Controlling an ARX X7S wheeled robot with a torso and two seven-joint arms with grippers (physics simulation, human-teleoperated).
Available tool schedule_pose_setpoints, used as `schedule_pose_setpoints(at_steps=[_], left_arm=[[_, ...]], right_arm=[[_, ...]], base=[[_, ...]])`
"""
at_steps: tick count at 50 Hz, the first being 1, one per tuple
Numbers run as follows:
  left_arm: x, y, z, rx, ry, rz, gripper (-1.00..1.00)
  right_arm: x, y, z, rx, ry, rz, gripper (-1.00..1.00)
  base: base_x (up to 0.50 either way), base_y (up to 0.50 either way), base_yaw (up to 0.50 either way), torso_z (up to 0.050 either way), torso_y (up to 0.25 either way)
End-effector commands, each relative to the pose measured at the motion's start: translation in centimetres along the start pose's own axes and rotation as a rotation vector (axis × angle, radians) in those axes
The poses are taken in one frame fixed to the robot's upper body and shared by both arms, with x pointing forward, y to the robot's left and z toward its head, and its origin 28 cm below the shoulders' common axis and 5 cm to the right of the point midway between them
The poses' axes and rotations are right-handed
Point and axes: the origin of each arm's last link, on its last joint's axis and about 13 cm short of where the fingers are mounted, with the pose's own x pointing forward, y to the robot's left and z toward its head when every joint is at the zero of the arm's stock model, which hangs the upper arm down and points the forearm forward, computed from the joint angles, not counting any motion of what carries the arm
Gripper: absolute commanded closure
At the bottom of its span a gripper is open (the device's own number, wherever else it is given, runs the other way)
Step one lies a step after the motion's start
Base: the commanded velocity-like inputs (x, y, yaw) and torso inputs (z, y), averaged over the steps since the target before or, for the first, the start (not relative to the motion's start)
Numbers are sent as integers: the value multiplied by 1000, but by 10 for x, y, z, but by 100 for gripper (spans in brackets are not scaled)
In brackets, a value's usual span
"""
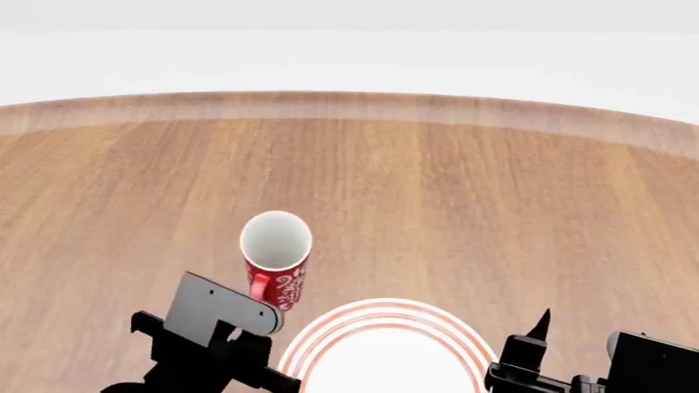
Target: Pick up the red mug and put it on the plate
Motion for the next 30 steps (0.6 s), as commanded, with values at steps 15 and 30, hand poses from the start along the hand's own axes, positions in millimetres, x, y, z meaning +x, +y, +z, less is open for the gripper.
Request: schedule_pose_setpoints(at_steps=[15,30], left_arm=[[27,-78,33,180,-4,-277,100],[26,-88,32,127,91,-361,100]], right_arm=[[3,3,0,2,-3,21,-100],[3,2,-2,6,-1,22,-100]], base=[[0,0,0,0,1],[0,0,0,0,0]])
